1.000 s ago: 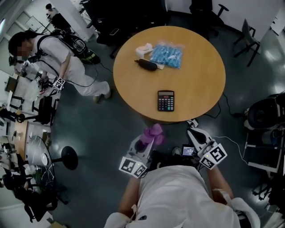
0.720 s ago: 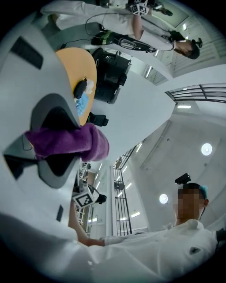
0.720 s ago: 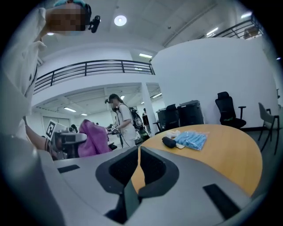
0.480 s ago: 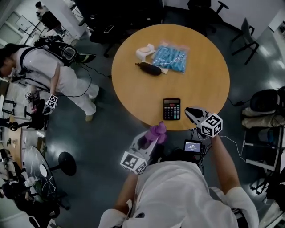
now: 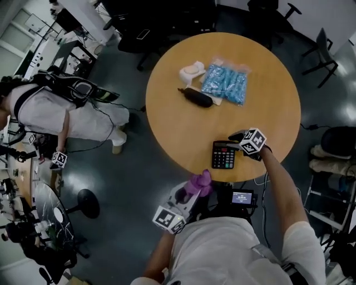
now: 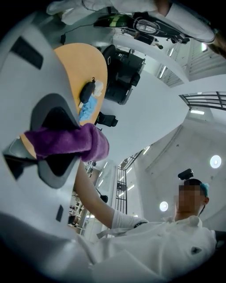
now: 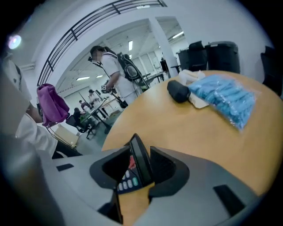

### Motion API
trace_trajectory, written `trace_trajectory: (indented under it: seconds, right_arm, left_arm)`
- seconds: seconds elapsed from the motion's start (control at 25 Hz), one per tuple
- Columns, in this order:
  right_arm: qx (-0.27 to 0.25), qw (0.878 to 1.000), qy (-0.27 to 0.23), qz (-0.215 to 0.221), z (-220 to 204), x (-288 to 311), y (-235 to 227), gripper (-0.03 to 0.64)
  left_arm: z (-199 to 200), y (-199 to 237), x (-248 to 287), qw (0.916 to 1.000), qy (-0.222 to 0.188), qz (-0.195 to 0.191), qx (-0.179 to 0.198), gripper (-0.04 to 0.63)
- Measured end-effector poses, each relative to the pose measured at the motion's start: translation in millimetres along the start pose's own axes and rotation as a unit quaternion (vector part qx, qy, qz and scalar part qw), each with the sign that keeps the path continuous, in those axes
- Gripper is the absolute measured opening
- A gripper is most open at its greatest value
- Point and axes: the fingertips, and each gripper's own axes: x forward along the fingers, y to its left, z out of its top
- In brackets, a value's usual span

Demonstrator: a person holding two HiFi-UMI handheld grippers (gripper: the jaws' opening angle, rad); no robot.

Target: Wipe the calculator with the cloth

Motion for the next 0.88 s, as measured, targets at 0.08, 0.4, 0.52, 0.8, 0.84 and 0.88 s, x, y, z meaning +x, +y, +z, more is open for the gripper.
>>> trace_trajectory:
  seconds: [0.08, 0.4, 0.52, 0.8, 0.84, 0.88]
  right_arm:
    - [0.008, 0.999, 0.034, 0.034, -8, 16, -8, 0.132]
    - [0.037, 0.986, 0.076, 0.145, -13, 43, 8, 0.069]
    - [0.076, 0.987, 0.04, 0.133, -5, 32, 21, 0.054]
    - [0.158, 0.98, -0.086, 0.09, 22, -31, 70, 0.052]
    - [0.169, 0.977, -0.1, 0.079, 28, -42, 77, 0.052]
    - [0.178, 0.975, -0.114, 0.068, 34, -52, 85, 0.052]
  left_arm:
    - [-7, 2, -3, 0.9999, 0.009, 0.008, -0.011, 0.114]
    - [-14, 27, -1, 0.9983, 0.015, 0.047, -0.03, 0.114]
    - [-12, 33, 9, 0.9981, 0.008, 0.055, -0.029, 0.114]
    - [9, 48, 39, 0.9957, 0.012, 0.09, 0.018, 0.114]
    - [16, 50, 45, 0.9948, 0.012, 0.097, 0.028, 0.114]
    - [23, 52, 51, 0.9942, 0.01, 0.102, 0.034, 0.114]
